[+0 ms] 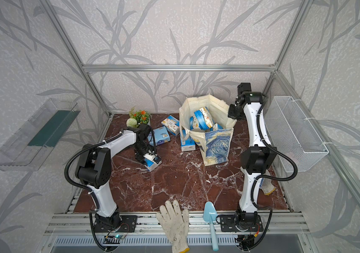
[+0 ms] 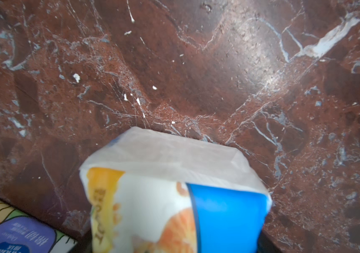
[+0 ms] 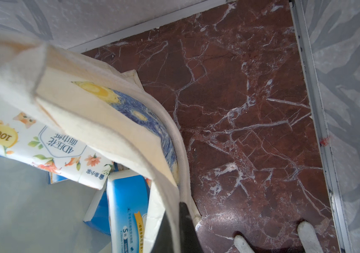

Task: Put tissues into the canvas bag
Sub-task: Pick up the pack of facial tissues from the center of the board.

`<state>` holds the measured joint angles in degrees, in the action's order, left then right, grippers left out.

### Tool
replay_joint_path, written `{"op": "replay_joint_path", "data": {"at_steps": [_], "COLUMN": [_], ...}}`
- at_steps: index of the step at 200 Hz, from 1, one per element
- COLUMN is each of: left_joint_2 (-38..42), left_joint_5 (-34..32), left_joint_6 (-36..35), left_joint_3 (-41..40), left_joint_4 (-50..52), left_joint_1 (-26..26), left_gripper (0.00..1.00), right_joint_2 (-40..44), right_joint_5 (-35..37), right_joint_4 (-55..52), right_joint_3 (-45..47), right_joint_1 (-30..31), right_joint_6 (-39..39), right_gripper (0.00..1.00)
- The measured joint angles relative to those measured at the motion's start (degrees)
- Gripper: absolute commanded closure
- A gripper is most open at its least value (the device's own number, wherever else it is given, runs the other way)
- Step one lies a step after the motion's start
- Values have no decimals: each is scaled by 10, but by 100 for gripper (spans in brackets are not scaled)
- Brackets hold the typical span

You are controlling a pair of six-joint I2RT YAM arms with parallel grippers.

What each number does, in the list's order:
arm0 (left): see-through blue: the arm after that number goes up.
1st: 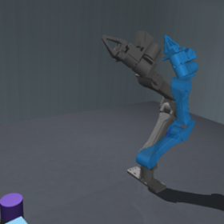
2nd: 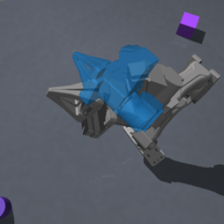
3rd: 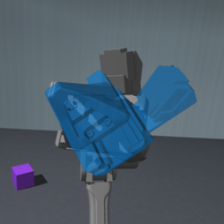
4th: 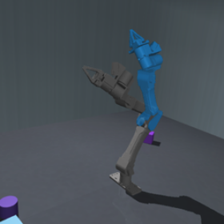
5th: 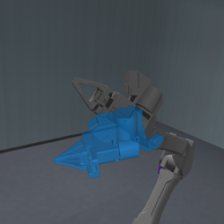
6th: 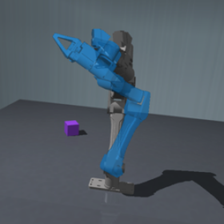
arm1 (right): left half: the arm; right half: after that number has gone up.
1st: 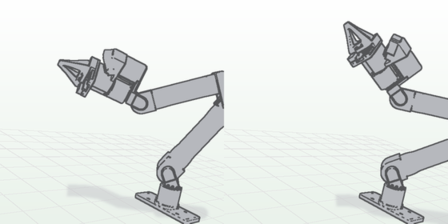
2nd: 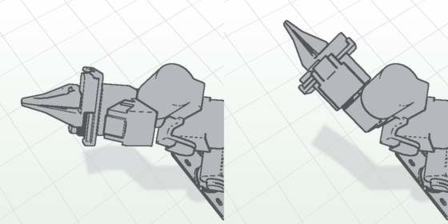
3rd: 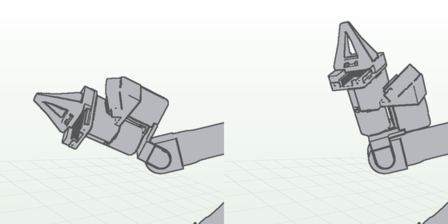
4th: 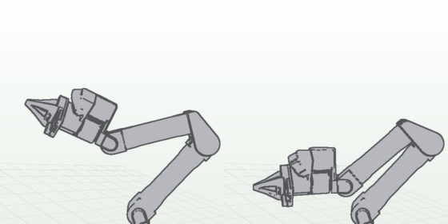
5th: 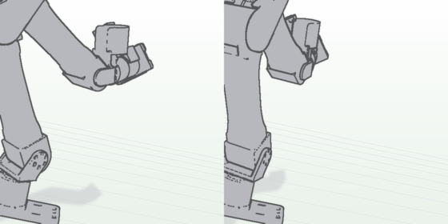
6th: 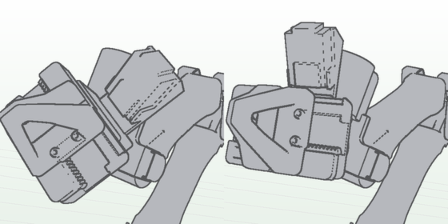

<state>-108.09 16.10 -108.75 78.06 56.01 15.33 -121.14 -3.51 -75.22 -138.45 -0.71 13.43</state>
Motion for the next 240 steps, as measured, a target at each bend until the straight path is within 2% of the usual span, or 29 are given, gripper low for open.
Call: {"op": "replay_joint_path", "data": {"at_steps": [63,125,159,193,240], "left_joint_2": [4,62,54,15,-126], "left_joint_5": [8,76,116,141,123], "left_joint_6": [70,254,399,554,724], "left_joint_3": [35,181,318,506,813], "left_joint_4": [45,77,90,86,39], "left_joint_1": [1,27,40,49,88], "left_gripper": [42,43,43,46,45], "right_joint_2": [0,0,0,0,0], "right_joint_5": [0,-1,-2,-5,-10], "right_joint_4": [1,2,3,3,4], "right_joint_3": [2,3,3,3,3], "right_joint_1": [0,0,0,0,0], "right_joint_6": [0,0,0,0,1], "right_gripper": [93,94,94,94,94]}}
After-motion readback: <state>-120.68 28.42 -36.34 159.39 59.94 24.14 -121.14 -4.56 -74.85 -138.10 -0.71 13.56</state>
